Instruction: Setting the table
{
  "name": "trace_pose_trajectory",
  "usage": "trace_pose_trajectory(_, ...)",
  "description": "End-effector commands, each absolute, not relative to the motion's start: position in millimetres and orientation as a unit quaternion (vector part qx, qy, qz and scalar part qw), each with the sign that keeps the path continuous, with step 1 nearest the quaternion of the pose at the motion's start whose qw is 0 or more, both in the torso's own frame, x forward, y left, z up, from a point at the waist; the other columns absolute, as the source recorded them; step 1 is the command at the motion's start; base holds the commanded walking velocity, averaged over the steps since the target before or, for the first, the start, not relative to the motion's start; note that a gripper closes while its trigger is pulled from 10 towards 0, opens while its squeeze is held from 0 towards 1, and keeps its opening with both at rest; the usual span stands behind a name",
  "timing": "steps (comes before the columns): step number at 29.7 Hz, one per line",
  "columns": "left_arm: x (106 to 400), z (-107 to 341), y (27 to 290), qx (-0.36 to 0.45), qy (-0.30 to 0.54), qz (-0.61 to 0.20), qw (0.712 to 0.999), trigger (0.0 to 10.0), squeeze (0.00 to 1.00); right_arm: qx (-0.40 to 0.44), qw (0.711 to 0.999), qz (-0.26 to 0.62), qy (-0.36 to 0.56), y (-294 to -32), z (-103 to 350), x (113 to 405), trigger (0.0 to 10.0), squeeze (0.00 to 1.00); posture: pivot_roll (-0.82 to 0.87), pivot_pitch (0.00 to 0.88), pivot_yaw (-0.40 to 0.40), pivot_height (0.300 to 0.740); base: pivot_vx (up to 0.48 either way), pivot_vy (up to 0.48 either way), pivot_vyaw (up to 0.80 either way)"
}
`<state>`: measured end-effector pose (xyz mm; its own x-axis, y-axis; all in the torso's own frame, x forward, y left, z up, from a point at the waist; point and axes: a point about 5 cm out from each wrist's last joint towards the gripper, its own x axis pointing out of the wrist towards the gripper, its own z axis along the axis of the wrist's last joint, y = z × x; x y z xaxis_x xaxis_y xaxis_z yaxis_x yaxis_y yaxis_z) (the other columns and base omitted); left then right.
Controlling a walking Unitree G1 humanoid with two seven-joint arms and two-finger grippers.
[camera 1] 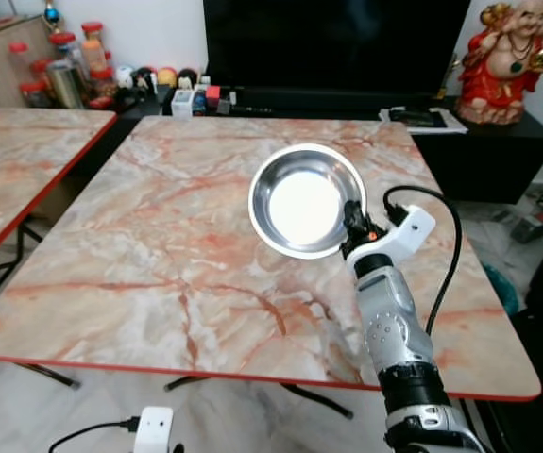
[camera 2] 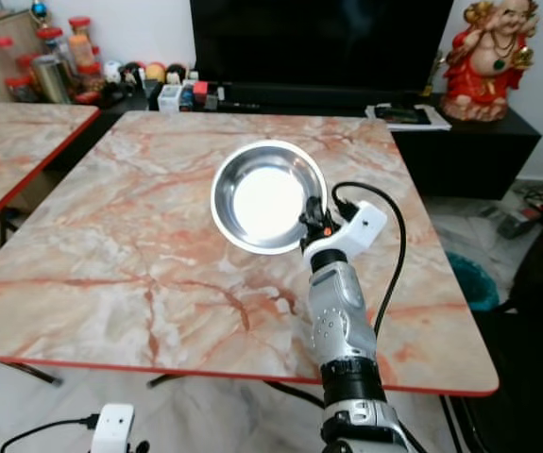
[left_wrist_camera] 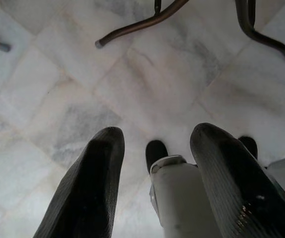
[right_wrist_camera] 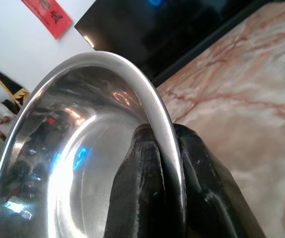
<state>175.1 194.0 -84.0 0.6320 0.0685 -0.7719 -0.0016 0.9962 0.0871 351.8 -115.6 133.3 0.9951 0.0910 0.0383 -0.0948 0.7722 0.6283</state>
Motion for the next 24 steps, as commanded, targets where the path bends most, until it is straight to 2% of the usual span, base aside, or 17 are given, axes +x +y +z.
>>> trace_pose_trajectory(1, 168.7, -86.5, 199.7, 0.039, 0.442, 0.027, 0.896, 10.0, 0.00, 0.328, 0.943, 0.053, 0.012, -108.5, 135.0, 353.6, 10.0, 0.00, -0.05, 0.000, -0.035, 0.740, 0.000, 0.000, 0.00)
trace_pose_trajectory(6, 167.6, -87.1, 200.0, 0.039, 0.444, 0.027, 0.895, 10.0, 0.00, 0.342, 0.938, 0.043, 0.029, -109.9, 130.1, 353.5, 10.0, 0.00, -0.05, 0.000, -0.035, 0.740, 0.000, 0.000, 0.00)
trace_pose_trajectory(11, 164.4, -88.5, 200.7, 0.040, 0.451, 0.026, 0.891, 10.0, 0.00, 0.317, 0.943, 0.050, 0.090, -101.6, 117.4, 352.4, 10.0, 0.00, -0.05, 0.000, -0.032, 0.740, 0.000, 0.000, 0.00)
trace_pose_trajectory(16, 164.2, -88.6, 200.9, 0.040, 0.451, 0.026, 0.891, 10.0, 0.00, 0.319, 0.942, 0.048, 0.094, -100.8, 116.8, 352.2, 10.0, 0.00, -0.05, 0.000, -0.032, 0.740, 0.000, 0.000, 0.00)
trace_pose_trajectory(18, 162.3, -89.7, 200.4, 0.037, 0.457, 0.026, 0.888, 10.0, 0.00, 0.309, 0.935, 0.036, 0.168, -96.3, 98.3, 349.0, 10.0, 0.00, -0.05, 0.000, -0.034, 0.740, 0.000, 0.000, 0.00)
trace_pose_trajectory(22, 161.5, -90.1, 200.6, 0.037, 0.459, 0.026, 0.887, 10.0, 0.00, 0.304, 0.935, 0.041, 0.177, -94.9, 97.2, 348.4, 10.0, 0.00, -0.05, 0.000, -0.033, 0.740, 0.000, 0.000, 0.00)
trace_pose_trajectory(24, 160.5, -90.7, 200.4, 0.037, 0.463, 0.024, 0.885, 10.0, 0.00, 0.278, 0.934, 0.056, 0.218, -90.0, 89.0, 345.6, 10.0, 0.00, -0.05, 0.000, -0.032, 0.740, 0.000, 0.000, 0.00)
